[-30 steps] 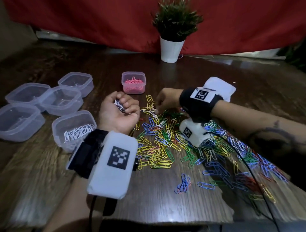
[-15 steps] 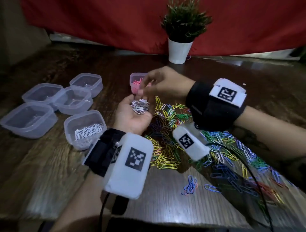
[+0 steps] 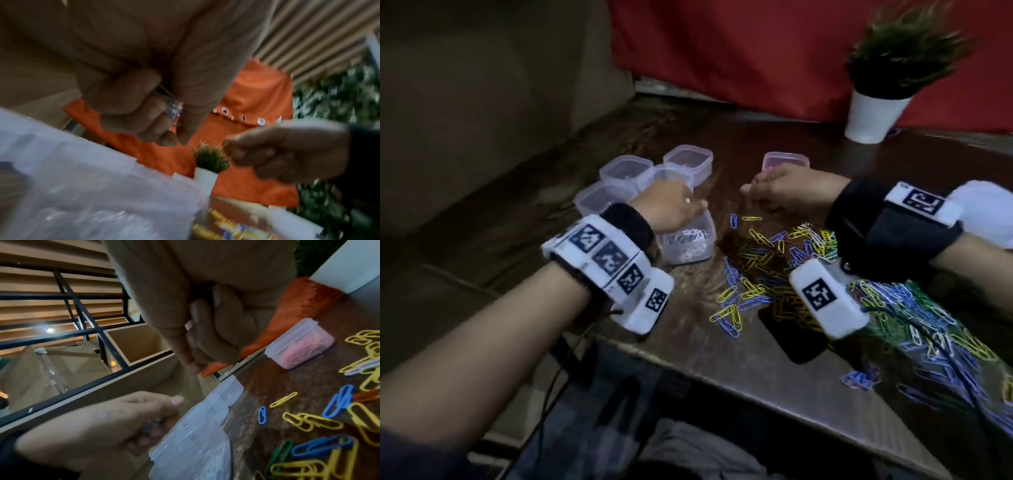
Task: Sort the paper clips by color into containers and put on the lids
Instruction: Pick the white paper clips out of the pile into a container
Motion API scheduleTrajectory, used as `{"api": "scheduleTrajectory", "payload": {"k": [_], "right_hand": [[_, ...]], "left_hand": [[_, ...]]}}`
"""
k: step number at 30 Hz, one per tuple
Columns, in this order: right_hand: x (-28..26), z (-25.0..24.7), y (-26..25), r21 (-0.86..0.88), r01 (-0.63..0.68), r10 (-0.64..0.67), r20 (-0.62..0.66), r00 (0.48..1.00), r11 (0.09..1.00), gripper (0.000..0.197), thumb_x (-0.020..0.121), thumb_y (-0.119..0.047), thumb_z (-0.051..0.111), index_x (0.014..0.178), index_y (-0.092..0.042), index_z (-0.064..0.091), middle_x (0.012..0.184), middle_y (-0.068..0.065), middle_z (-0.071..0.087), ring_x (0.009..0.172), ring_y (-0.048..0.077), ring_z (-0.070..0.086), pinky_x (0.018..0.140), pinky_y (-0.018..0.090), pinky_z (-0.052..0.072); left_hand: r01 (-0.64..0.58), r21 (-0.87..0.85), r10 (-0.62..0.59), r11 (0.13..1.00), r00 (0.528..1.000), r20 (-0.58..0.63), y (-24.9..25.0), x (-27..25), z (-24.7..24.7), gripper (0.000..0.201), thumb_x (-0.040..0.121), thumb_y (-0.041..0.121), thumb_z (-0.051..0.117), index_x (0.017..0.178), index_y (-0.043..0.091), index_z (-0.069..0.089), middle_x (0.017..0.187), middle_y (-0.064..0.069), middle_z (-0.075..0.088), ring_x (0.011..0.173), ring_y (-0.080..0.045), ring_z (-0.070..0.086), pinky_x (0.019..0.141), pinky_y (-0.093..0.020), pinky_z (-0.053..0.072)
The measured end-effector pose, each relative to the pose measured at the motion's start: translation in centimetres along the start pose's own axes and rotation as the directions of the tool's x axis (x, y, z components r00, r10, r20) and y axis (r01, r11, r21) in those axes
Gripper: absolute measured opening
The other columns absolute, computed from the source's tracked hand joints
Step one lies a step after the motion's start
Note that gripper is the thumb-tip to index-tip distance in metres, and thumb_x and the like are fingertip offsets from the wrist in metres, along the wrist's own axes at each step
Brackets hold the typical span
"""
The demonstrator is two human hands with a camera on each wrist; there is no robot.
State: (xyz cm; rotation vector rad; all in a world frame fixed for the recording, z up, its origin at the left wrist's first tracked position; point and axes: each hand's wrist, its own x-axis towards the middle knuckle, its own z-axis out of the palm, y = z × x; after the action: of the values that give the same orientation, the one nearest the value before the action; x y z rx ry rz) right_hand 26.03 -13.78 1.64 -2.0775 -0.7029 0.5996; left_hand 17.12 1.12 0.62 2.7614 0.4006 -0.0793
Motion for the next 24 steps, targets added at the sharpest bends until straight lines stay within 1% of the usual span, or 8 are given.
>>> {"api": "scheduleTrajectory", "payload": {"k": [3,5,8,10,13,15,21,24], "right_hand": [[0.0,0.0,-1.2,-0.155,-0.014,0.014,0.000,1.000,0.988,0.033,0.095,-0.018,0.048,0.063,-0.014,0.045,0.047,-0.002,0.035,0.027,0.003,0.030,0.029,0.010,0.020],[0.2,-0.2,-1.7,-0.177,-0.045,0.045,-0.003,0.999,0.983,0.028,0.094,-0.016,0.047,0.066,-0.014,0.048,0.055,0.001,0.035,0.035,0.009,0.033,0.030,0.011,0.020],[0.8,-0.3,-2.6,-0.005,-0.126,0.126,0.025,0.992,0.992,0.026,0.091,-0.007,0.047,0.066,-0.015,0.043,0.056,0.001,0.031,0.030,0.007,0.029,0.032,0.008,0.018],[1.4,-0.1,-3.6,0.132,-0.186,0.179,0.063,0.982,0.974,0.025,0.091,-0.005,0.041,0.068,-0.015,0.041,0.054,0.001,0.031,0.024,0.005,0.026,0.032,0.007,0.018],[2.5,1.4,-5.0,0.142,-0.188,0.178,0.077,0.981,0.972,0.027,0.092,0.000,0.039,0.066,-0.008,0.043,0.036,0.002,0.038,0.026,0.010,0.034,0.033,0.011,0.027],[3.3,3.5,-4.9,0.032,-0.197,0.192,0.120,0.974,0.980,0.029,0.090,0.001,0.040,0.063,-0.005,0.044,0.041,0.008,0.039,0.041,0.017,0.037,0.043,0.021,0.032],[4.7,5.1,-4.3,0.111,-0.139,0.135,0.044,0.990,0.984,0.030,0.093,0.006,0.031,0.066,-0.005,0.042,0.058,0.008,0.042,0.051,0.017,0.040,0.037,0.018,0.035],[4.3,5.6,-5.0,-0.021,-0.062,0.063,0.084,0.994,0.998,0.026,0.092,0.001,0.043,0.069,-0.012,0.044,0.067,0.005,0.048,0.057,0.014,0.048,0.047,0.021,0.044]], "left_hand": [[0.023,0.045,-0.028,0.999,0.995,0.095,-0.3,0.5,0.3,0.040,0.100,0.038,0.033,0.091,0.006,0.056,0.088,-0.013,0.057,0.088,-0.028,0.053,0.073,-0.031,0.037],[0.020,-0.116,-0.016,0.993,0.999,0.036,-0.5,0.5,-0.2,0.036,0.100,0.030,0.037,0.090,0.003,0.059,0.087,-0.012,0.058,0.085,-0.025,0.054,0.068,-0.029,0.041],[0.012,-0.624,-0.038,0.782,0.999,-0.029,-1.3,-0.1,-1.4,0.025,0.098,0.012,0.042,0.078,0.008,0.056,0.077,-0.010,0.057,0.064,-0.017,0.058,0.048,-0.015,0.042],[0.036,-0.751,-0.026,0.659,0.999,0.025,-1.9,-0.5,-1.8,0.024,0.098,0.006,0.040,0.078,0.007,0.054,0.077,-0.010,0.059,0.054,-0.008,0.059,0.049,-0.014,0.042],[0.095,-0.727,-0.004,0.680,0.992,0.126,-2.2,-0.4,-1.1,0.024,0.098,0.003,0.038,0.082,0.007,0.055,0.079,-0.010,0.060,0.061,-0.012,0.059,0.057,-0.021,0.040],[0.125,-0.697,-0.033,0.706,0.989,0.143,-2.2,-0.4,-0.6,0.026,0.096,-0.003,0.037,0.081,0.009,0.055,0.076,-0.008,0.059,0.054,-0.008,0.060,0.048,-0.018,0.042],[0.060,-0.817,-0.173,0.574,0.984,-0.050,-3.5,-1.0,-1.4,0.032,0.097,-0.005,0.027,0.078,0.006,0.050,0.076,-0.012,0.054,0.065,-0.017,0.056,0.046,-0.016,0.049],[-0.008,-0.705,-0.171,0.710,0.968,-0.183,-4.0,-0.8,-1.0,0.012,0.095,0.010,0.049,0.085,0.011,0.055,0.079,-0.004,0.054,0.061,-0.007,0.055,0.044,-0.011,0.041]]}}
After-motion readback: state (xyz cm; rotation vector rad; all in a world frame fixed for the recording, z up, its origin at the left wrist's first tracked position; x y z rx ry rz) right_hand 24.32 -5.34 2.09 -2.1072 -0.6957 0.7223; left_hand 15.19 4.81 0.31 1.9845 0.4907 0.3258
